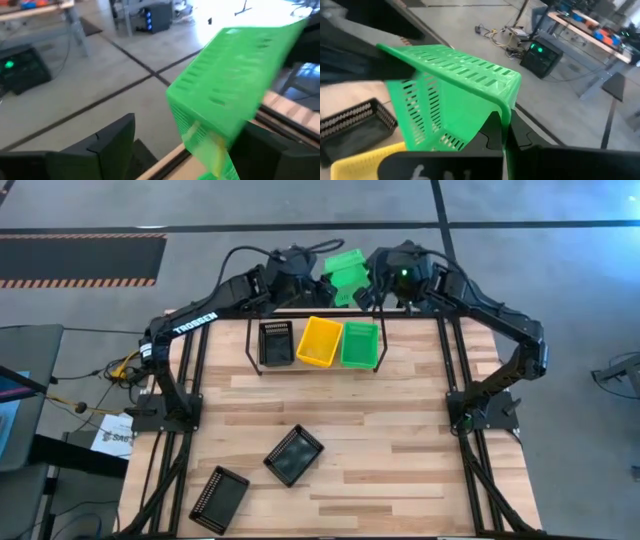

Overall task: Stack baskets on shelf by color
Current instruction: Stack the green bin on top of the green bin on the shelf

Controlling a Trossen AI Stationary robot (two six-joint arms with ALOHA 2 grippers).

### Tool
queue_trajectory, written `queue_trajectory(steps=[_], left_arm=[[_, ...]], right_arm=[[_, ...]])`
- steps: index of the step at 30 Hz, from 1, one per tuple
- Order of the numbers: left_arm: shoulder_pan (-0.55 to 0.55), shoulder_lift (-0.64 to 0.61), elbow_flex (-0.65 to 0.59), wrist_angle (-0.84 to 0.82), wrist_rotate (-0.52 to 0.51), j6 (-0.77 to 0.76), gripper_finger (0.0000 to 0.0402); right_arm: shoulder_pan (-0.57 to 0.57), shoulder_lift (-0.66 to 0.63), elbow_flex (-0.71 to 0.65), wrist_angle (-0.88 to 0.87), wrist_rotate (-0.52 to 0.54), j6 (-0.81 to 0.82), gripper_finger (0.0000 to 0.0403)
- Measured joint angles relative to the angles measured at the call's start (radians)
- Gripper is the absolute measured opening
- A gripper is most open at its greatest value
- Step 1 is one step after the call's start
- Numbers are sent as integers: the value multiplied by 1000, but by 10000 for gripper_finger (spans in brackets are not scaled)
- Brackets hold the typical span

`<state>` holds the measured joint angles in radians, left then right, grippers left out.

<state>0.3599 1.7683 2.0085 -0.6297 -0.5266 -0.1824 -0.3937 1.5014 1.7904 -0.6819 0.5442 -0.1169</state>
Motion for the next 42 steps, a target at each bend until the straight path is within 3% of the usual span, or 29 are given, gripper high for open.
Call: queue_trajectory(steps=[7, 9, 12, 16, 20, 23, 31, 42], left_arm=[[-20, -6, 60, 133, 182, 95, 277], [-35, -6, 60, 94, 227, 94, 277], [-57, -9, 60, -92, 246, 92, 277], [-82, -11, 57, -455, 125, 16, 277], [-122, -12, 27, -740, -94, -114, 277], [-156, -10, 11, -932, -183, -219, 277], [-234, -29, -91, -932, -220, -164, 277], [-238, -26, -177, -940, -272, -87, 277]], right_arm=[[-54, 5, 0, -65, 3, 40, 2], [-60, 6, 0, -78, 3, 37, 2], [-66, 3, 0, -101, 2, 47, 2], [-69, -10, 0, -170, -5, 95, 2], [-69, -27, 1, -265, -136, 206, 2], [-71, -38, 0, -338, -224, 301, 2], [7, -40, -4, -489, -243, 557, 2], [84, -38, -229, -176, -273, 835, 1]])
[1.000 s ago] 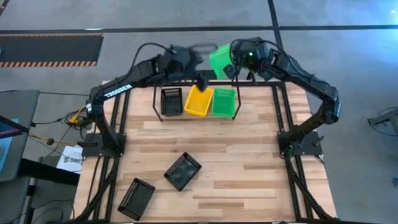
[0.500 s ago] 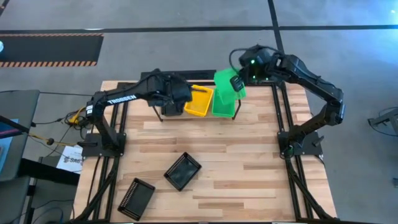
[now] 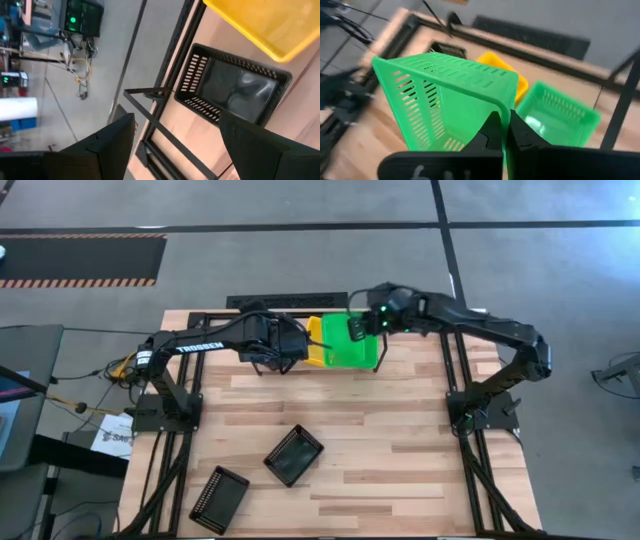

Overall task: Stack baskets on shelf by color
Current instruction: Stack the green bin on top of the green bin on the shelf

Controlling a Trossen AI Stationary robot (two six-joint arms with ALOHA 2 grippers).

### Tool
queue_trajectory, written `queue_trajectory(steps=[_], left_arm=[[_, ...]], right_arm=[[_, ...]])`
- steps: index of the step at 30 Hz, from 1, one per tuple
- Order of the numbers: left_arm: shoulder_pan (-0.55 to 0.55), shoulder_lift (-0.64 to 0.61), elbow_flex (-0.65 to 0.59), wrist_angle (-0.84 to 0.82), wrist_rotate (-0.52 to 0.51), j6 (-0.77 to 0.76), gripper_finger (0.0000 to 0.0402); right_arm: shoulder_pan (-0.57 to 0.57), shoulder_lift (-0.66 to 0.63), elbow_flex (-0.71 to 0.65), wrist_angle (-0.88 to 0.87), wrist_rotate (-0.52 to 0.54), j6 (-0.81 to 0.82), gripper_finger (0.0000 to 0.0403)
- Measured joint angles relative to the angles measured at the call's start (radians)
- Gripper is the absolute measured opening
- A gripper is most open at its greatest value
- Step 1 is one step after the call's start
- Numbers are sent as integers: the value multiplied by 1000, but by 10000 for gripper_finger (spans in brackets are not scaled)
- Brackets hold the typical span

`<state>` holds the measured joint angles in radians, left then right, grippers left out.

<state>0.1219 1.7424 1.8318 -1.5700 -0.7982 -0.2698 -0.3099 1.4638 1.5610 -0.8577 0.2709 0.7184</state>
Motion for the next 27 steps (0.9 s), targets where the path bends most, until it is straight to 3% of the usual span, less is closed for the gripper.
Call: queue_trajectory(steps=[7, 20, 27], left_arm=[[0, -18, -21, 3, 0, 50, 277], [0, -29, -24, 46, 3, 57, 277], [0, -29, -24, 69, 9, 56, 277]], right_arm=[[-21, 0, -133, 5, -5, 145, 1], [-113, 9, -129, -20, -22, 149, 1], [-128, 29, -131, -144, -22, 149, 1]])
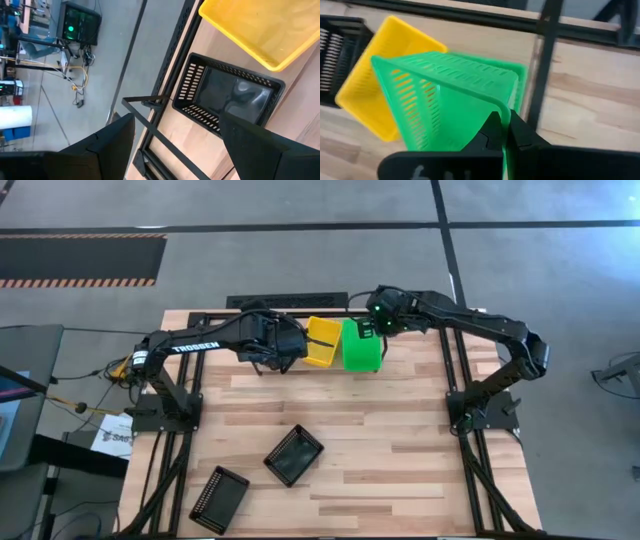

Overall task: Stack baskets on shelf by color
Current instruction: Stack the green bin on top of the green bin on the shelf

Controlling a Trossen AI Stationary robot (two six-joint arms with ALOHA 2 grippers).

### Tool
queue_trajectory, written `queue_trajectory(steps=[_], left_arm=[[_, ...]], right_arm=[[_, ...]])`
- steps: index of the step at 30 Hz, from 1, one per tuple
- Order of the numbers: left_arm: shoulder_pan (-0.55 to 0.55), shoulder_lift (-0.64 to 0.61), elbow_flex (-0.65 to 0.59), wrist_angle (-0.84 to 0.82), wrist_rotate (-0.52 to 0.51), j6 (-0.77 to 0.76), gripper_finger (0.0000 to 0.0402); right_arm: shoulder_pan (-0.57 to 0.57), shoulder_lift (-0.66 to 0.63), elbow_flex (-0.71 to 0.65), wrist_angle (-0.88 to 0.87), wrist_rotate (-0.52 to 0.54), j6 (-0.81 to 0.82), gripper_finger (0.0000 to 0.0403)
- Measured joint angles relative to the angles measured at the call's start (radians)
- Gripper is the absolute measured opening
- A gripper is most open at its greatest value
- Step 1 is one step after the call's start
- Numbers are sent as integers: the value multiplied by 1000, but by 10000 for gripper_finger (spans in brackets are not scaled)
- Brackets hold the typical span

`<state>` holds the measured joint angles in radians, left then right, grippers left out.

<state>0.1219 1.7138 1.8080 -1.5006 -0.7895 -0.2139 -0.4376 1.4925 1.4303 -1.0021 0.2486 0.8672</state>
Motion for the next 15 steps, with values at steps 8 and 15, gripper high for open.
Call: queue_trajectory(steps=[8, 15], left_arm=[[0, 0, 0, 16, 2, -1, 277], [0, 0, 0, 34, 3, -1, 277]], right_arm=[[-24, 2, 2, 9, 10, -27, 1], [-25, 2, 2, 8, -39, -55, 1]])
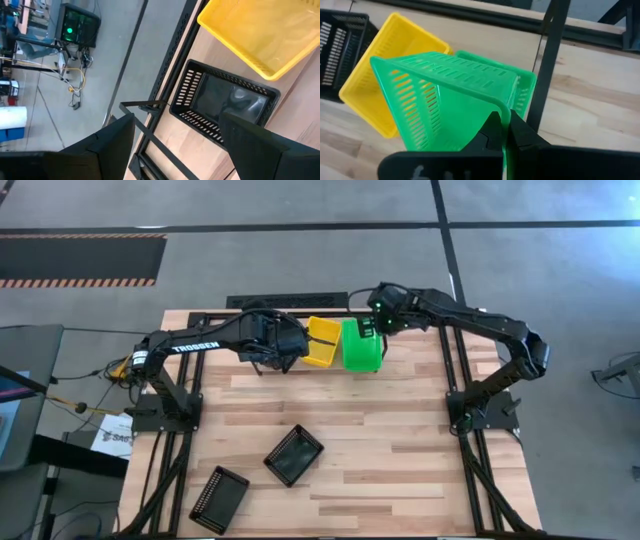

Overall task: Stack baskets on shelf by color
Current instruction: Stack the green bin on top of the green bin on the shelf

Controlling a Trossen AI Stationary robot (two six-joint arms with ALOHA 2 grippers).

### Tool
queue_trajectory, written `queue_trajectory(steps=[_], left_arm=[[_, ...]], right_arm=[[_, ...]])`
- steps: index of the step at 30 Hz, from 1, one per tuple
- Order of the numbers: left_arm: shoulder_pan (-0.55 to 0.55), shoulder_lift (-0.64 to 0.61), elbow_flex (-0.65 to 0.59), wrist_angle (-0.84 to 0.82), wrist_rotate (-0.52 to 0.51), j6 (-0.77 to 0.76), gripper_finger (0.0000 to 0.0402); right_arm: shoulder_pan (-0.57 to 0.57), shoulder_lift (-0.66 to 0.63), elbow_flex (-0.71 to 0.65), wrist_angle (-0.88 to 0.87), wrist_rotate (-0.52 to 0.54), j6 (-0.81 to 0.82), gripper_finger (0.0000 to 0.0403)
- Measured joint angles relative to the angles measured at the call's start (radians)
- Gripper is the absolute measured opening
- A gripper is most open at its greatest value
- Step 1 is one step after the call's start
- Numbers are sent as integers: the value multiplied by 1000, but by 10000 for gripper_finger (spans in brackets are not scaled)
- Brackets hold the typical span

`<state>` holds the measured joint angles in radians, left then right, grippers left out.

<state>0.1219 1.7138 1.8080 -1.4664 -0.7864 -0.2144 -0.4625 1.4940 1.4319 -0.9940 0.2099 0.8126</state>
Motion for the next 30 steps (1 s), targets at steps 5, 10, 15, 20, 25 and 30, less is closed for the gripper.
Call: queue_trajectory(steps=[5, 10, 15, 20, 25, 30], left_arm=[[0, 0, 0, 16, 22, -3, 277], [0, 0, 0, 26, 22, -11, 277], [0, 0, 0, 26, 22, -14, 277], [0, 0, 0, 26, 22, -14, 277], [0, 0, 0, 26, 22, -14, 277], [0, 0, 0, 26, 22, -13, 277]], right_arm=[[0, 0, 0, -1, -3, -3, 1], [2, 0, 0, -1, -2, 15, 1], [13, 0, 0, -2, -2, 34, 1], [40, 0, 0, -2, 1, 56, 1], [65, 0, 0, -46, 55, 109, 1], [68, 0, -1, -76, 72, 133, 1]])
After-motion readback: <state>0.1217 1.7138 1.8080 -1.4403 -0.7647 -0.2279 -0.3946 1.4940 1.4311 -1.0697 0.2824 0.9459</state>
